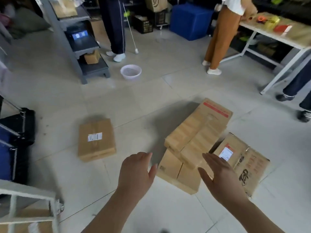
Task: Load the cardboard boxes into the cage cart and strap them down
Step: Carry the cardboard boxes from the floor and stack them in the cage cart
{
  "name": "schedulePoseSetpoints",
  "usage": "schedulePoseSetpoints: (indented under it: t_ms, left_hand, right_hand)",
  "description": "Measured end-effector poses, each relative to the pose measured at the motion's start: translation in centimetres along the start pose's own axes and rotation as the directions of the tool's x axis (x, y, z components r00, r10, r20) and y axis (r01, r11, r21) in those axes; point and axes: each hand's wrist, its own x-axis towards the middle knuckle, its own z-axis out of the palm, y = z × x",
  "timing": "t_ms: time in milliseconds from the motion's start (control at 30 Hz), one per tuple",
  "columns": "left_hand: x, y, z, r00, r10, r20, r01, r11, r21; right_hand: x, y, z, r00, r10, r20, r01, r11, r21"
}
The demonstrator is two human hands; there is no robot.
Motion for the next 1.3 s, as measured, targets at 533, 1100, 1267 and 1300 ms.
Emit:
schedulePoseSetpoints:
  t_ms: [533,1100,1267,1300]
  left_hand:
    - [23.7,6.4,16.9,0.956,0.209,0.205,-0.224,0.973,0.049]
    - [42.5,-2.4,45.8,0.830,0.125,0.544,-0.208,0.974,0.093]
    - [45.1,-5.8,53.4,0.791,0.016,0.612,-0.153,0.973,0.173]
    - [45.6,-6.3,54.5,0.787,-0.005,0.617,-0.114,0.981,0.154]
  right_hand:
    - [11.1,17.8,6.6,0.879,0.477,0.004,-0.475,0.874,0.103]
    - [24.7,33.0,33.9,0.667,0.706,0.236,-0.741,0.662,0.113]
    - [24.7,36.9,42.0,0.555,0.773,0.305,-0.827,0.551,0.110]
    - [24.6,37.4,43.2,0.547,0.778,0.309,-0.836,0.528,0.148]
